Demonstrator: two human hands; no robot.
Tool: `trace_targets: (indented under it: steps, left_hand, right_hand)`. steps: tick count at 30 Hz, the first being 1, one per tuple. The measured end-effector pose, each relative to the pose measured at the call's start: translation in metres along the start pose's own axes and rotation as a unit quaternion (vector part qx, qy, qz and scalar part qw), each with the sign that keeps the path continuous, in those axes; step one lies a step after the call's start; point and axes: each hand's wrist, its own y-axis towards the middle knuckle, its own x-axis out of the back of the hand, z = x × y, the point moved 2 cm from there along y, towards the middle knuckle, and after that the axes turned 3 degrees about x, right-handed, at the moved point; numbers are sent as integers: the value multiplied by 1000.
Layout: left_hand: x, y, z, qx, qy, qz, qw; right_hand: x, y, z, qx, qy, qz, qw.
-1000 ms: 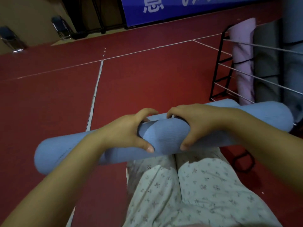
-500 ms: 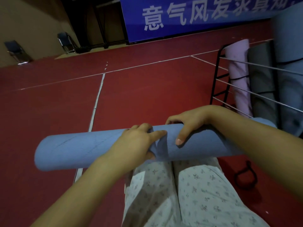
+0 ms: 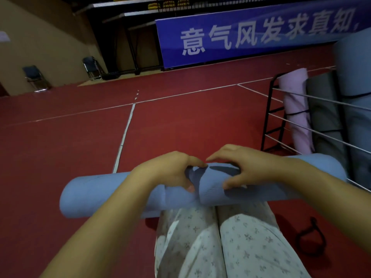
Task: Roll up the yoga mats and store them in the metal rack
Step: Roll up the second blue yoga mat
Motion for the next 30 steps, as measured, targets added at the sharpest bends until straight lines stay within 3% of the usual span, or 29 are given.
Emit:
trace_targets:
  steps: [3,7,11,14,16,21,30]
  left_hand:
    - [8,10,8,-8,-33,39,999]
    - [13,23,21,4,-119,80,990]
    - [16,31,25,19,-152,95,984]
    - [11,27,27,29,-146,52,987]
    - [6,20,28,30,-149,-14,988]
    - [-6,-9,35,-8,-31,-184,982]
    - [-35,0,35,22,52,-182,982]
  right_hand:
    - [-15,-6,1,6,-19,-16,1000]
    - [-33,-2,0,4,-142,-68,987]
    - [-30,7,-7,-7,-115,-76,990]
    - [-27,9,-10,-8,-87,-76,993]
    - [-24,13,-12,-12,-68,-72,995]
    - [-12,30,-22,-18,3,-20,1000]
    - [1,58,-43,-38,80,31,996]
